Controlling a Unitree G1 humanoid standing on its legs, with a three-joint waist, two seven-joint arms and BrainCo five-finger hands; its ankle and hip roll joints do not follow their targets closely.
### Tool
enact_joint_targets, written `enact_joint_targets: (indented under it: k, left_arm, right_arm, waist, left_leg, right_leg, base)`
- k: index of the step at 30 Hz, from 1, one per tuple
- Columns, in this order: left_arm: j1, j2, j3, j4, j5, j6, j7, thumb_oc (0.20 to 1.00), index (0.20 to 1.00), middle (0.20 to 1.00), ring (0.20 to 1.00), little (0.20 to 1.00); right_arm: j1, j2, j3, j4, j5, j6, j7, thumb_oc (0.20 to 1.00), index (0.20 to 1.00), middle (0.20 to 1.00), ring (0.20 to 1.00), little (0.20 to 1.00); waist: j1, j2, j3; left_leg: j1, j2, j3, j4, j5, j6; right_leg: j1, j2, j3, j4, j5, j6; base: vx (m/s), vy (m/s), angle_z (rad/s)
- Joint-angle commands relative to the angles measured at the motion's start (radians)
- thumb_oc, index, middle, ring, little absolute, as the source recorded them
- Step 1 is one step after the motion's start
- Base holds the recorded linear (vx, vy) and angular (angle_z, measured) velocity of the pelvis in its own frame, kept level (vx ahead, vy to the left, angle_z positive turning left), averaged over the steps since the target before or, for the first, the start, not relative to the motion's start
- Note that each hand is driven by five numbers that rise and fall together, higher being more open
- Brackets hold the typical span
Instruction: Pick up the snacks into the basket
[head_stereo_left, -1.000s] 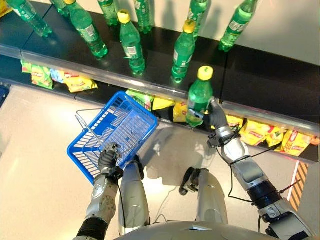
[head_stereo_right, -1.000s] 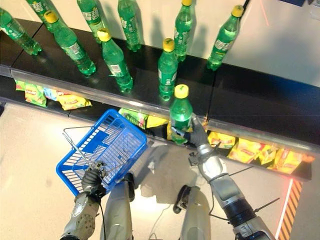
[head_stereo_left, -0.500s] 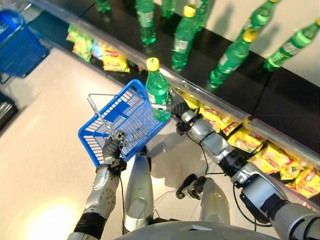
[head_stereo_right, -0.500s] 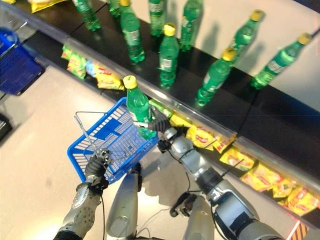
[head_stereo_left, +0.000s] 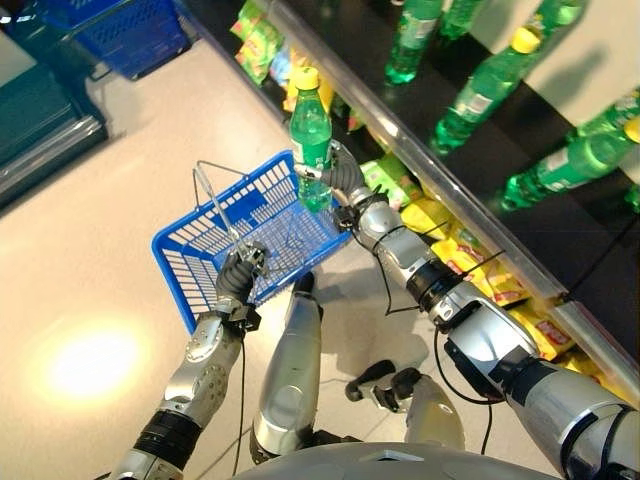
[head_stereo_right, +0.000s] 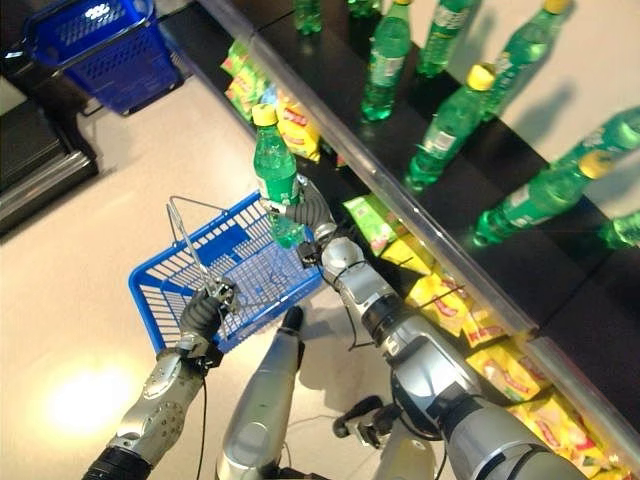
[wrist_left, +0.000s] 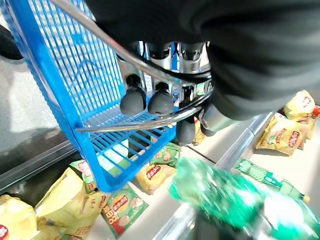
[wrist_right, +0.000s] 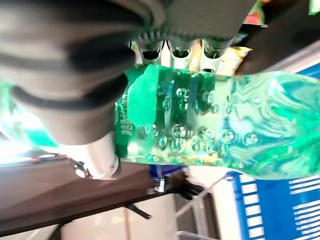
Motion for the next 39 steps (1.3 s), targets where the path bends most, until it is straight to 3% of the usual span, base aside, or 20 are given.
enact_joint_targets:
  k: [1, 8, 25, 39]
  left_arm:
    - [-0.089, 0.017, -0.052, -0.230, 0.002, -0.075, -0.070, 0.200, 0.200, 0.200, 0.200, 0.200]
    - [-0.124, 0.028, -0.097, -0.343, -0.054, -0.076, -0.098, 0.200, 0.200, 0.200, 0.200, 0.200]
    - [-0.196, 0.013, -0.185, -0.470, -0.164, -0.058, -0.127, 0.200, 0.200, 0.200, 0.200, 0.200]
    - [-0.288, -0.005, -0.299, -0.517, -0.223, -0.009, -0.143, 0.200, 0.200, 0.200, 0.200, 0.200]
  right_arm:
    - [-0.159, 0.052, -0.028, 0.035, -0.045, -0.074, -0.015, 0.200, 0.200, 0.200, 0.200, 0.200]
    - [-0.197, 0.080, -0.033, 0.236, -0.081, -0.054, -0.013, 0.200, 0.200, 0.200, 0.200, 0.200]
    - [-0.221, 0.164, 0.008, 0.417, -0.168, -0.004, 0.028, 0.200, 0.200, 0.200, 0.200, 0.200]
    - [-0.255, 0.152, 0.036, 0.584, -0.457, 0.087, -0.006, 0.200, 0.200, 0.200, 0.200, 0.200]
  waist:
    - [0.006, 0.032, -0.035]
    - [0.041, 0.040, -0.021]
    - [0.072, 0.053, -0.002]
    - [0.088, 0.075, 0.010]
  left_leg:
    - [-0.001, -0.054, 0.062, 0.109, -0.120, 0.097]
    - [-0.016, -0.071, 0.038, 0.103, -0.113, 0.100]
    - [-0.025, -0.089, 0.012, 0.070, -0.091, 0.099]
    - [-0.039, -0.109, -0.003, 0.064, -0.085, 0.105]
  right_leg:
    - [-0.053, 0.040, -0.012, -0.066, 0.151, 0.032]
    - [-0.048, 0.037, -0.040, -0.067, 0.152, 0.039]
    - [-0.055, 0.032, -0.064, -0.072, 0.154, 0.043]
    - [-0.062, 0.020, -0.083, -0.063, 0.161, 0.056]
  base:
    - [0.03, -0.022, 0.23]
    - [0.01, -0.018, 0.16]
    - [0.01, -0.005, 0.07]
    - [0.00, -0.002, 0.04]
